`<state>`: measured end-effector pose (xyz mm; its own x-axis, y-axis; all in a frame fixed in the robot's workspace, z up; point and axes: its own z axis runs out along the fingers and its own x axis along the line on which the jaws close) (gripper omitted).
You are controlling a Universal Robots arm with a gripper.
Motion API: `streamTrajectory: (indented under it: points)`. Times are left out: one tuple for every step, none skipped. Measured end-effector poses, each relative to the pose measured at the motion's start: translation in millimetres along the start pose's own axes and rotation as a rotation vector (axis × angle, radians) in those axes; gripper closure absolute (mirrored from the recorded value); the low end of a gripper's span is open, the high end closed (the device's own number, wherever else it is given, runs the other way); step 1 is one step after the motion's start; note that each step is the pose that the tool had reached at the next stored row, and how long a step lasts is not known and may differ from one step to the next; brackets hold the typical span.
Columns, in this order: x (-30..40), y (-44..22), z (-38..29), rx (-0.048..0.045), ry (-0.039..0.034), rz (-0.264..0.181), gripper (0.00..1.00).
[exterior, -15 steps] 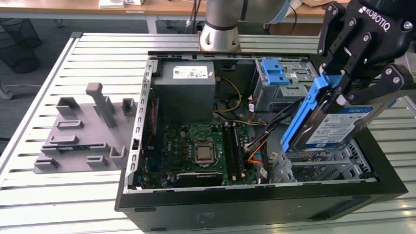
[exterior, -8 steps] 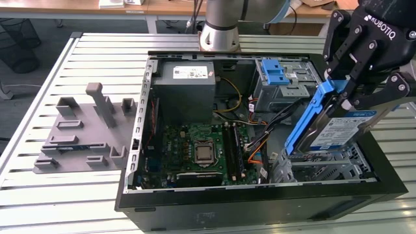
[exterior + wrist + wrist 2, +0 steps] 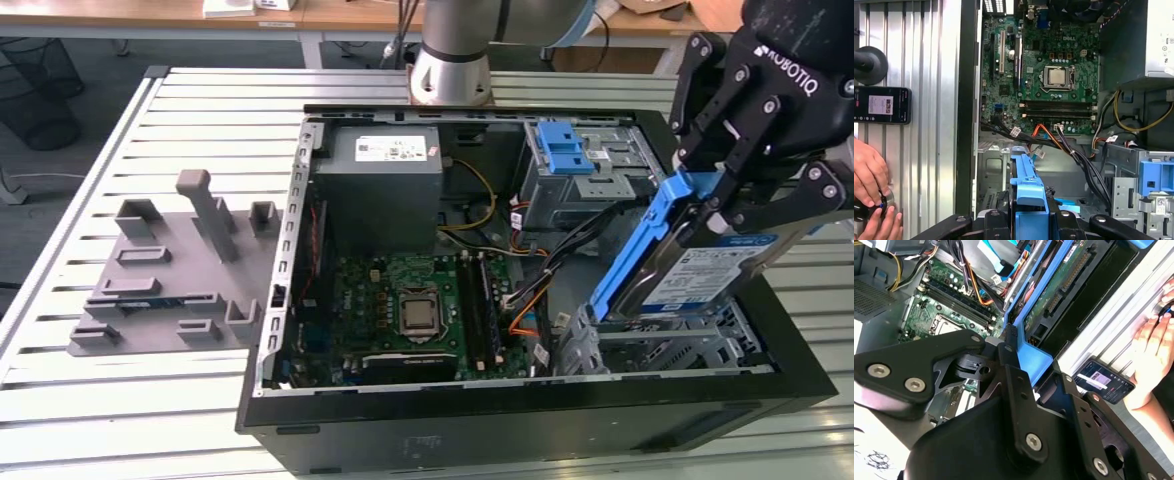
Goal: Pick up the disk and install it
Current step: 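Insert the disk into the insertion slot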
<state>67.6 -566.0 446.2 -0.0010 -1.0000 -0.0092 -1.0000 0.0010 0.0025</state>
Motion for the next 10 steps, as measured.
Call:
streamTrajectory:
  points:
    - [0.2, 0.0, 0.9, 0.0, 0.0, 0.004, 0.64]
    - [0.4, 0.0, 1.8, 0.0001, 0.0, 0.009, 0.64]
    - [0.5, -0.1, 2.7, 0.0001, 0.0, 0.016, 0.64]
    - [0.9, -0.1, 3.5, 0.0002, -0.0001, 0.021, 0.64]
    - [1.6, -0.1, 4.3, 0.0002, 0.0002, 0.023, 0.64]
    - [2.2, -0.1, 5.5, 0.0002, -0.0001, 0.024, 0.64]
    - [2.6, -0.1, 6.6, 0.0002, -0.0002, 0.024, 0.64]
    - [3.0, -0.1, 7.8, 0.0002, -0.0001, 0.024, 0.64]
    - [3.3, -0.1, 9.0, 0.0002, 0.0, 0.024, 0.64]
    - [3.5, -0.1, 10.5, 0.0002, -0.0001, 0.024, 0.64]
